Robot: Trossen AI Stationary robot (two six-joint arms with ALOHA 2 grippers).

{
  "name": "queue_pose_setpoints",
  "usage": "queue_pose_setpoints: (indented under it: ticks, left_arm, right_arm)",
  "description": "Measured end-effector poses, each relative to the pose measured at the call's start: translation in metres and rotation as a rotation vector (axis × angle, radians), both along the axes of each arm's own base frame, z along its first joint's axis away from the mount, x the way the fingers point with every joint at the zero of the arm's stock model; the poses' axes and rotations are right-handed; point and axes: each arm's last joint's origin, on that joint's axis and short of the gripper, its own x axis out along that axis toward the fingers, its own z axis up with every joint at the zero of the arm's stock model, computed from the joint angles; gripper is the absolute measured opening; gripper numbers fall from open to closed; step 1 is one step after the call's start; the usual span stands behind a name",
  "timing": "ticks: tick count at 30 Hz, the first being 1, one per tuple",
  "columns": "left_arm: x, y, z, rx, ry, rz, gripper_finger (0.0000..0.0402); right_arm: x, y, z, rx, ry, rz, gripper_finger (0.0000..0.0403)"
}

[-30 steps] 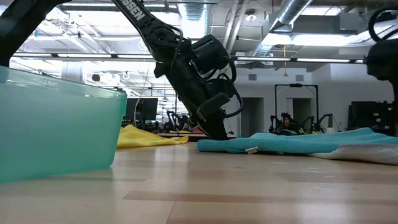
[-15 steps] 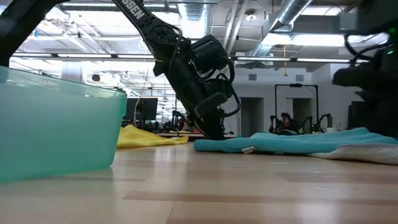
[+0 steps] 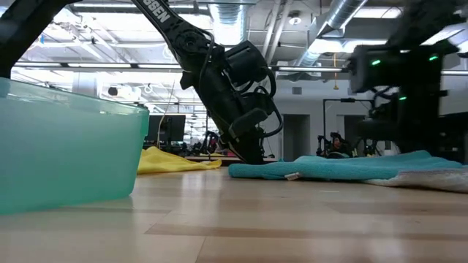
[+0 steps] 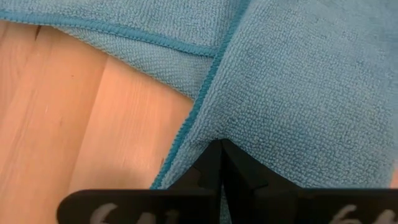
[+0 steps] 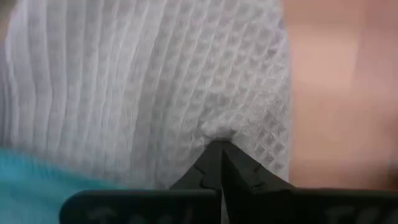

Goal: Fold microfiber towels
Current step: Fold the left blue towel

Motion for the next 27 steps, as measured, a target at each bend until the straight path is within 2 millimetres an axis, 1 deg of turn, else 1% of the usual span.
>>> queue_pose_setpoints:
  ticks: [3, 5, 9, 12, 14, 16, 17, 20, 24, 27]
  left_arm:
    - [0.000, 0.000, 0.000, -0.001, 0.000, 0.000, 0.0000]
    - [0.000, 0.000, 0.000, -0.001, -0.001, 0.001, 0.0000]
    - [0.000, 0.000, 0.000, -0.002, 0.000, 0.000, 0.0000]
    - [0.000, -0.002, 0.000, -0.002, 0.001, -0.003, 0.0000]
    - [0.000, -0.003, 0.000, -0.005, 0.007, -0.003, 0.0000]
    - [-0.001, -0.006, 0.000, -0.007, 0.027, -0.005, 0.0000]
    - [-0.002, -0.007, 0.000, -0.008, 0.035, -0.008, 0.0000]
    - [-0.004, -0.013, 0.000, -0.006, 0.065, -0.019, 0.0000]
    - [-0.006, -0.023, 0.000, -0.009, 0.099, -0.036, 0.0000]
    - [-0.007, -0.034, 0.001, -0.013, 0.128, -0.052, 0.0000]
  right_arm:
    - [-0.002, -0.030, -0.002, -0.073, 0.033, -0.004, 0.0013]
    - [-0.007, -0.051, 0.002, -0.113, 0.057, -0.035, 0.0008]
    - [-0.018, -0.095, 0.024, -0.239, 0.038, -0.143, 0.0013]
    - [-0.030, -0.121, 0.039, -0.291, 0.025, -0.204, 0.0023]
    - [-0.035, -0.131, 0.055, -0.324, -0.018, -0.207, 0.0027]
    - [-0.036, -0.130, 0.068, -0.302, -0.078, -0.142, 0.0029]
    - [-0.036, -0.126, 0.075, -0.292, -0.120, -0.099, 0.0029]
    - [-0.032, -0.102, 0.088, -0.245, -0.220, 0.005, 0.0023]
    - [-0.025, -0.060, 0.088, -0.148, -0.282, 0.064, 0.0012]
    - [-0.018, -0.028, 0.078, -0.089, -0.313, 0.083, 0.0010]
